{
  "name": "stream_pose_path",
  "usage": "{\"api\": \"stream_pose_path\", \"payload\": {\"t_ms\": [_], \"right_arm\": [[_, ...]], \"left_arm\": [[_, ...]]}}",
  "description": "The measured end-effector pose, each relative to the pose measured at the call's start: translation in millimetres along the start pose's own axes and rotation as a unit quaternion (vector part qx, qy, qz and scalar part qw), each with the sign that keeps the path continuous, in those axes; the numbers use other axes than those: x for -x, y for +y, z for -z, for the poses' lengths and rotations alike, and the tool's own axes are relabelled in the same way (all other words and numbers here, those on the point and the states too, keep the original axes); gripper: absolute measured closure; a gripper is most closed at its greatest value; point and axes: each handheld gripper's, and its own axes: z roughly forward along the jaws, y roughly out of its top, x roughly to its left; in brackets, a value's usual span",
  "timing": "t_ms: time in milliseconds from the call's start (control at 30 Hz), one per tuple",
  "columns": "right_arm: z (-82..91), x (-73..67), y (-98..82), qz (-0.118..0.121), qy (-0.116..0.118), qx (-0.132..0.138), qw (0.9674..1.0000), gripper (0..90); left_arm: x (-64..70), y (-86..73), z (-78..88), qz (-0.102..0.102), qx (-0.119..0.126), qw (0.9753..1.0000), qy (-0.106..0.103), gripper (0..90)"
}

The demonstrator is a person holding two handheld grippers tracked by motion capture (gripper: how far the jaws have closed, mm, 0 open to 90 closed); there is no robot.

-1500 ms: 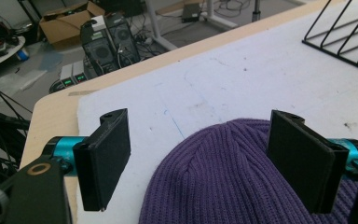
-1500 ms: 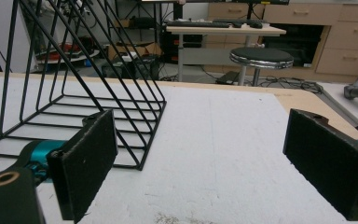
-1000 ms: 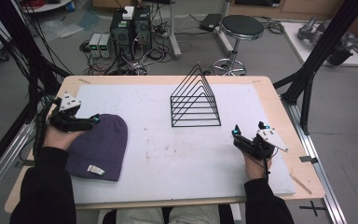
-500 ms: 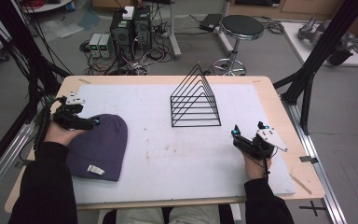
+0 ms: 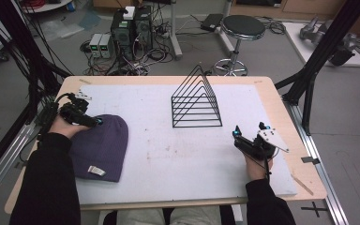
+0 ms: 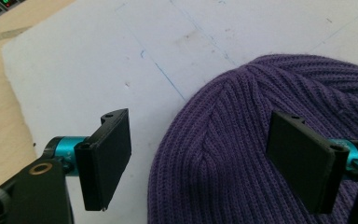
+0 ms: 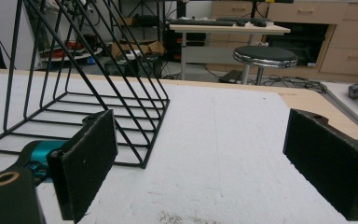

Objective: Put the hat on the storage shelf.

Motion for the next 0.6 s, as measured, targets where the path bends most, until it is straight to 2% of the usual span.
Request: {"api": "stream_pose_path", "payload": {"t_ms": [100,400,600], "right_arm": [[0.1,-0.7,0.0,-0.002,0.002,0.0,1.0,9.1],[-0.5,-1.4,-0.3,-0.001,0.004,-0.004,1.0,9.1],[-0.1,-1.9,-0.3,-0.002,0.006,-0.003,1.0,9.1]], "left_arm": [[-2.9,-0.6,-4.6,-0.002,-0.013,0.9999,-0.002,22.5],[-8.5,1.9,-8.8,0.001,-0.024,0.9996,-0.012,22.0],[-11.1,-0.1,-13.8,-0.001,-0.051,0.9986,-0.009,21.6]]}}
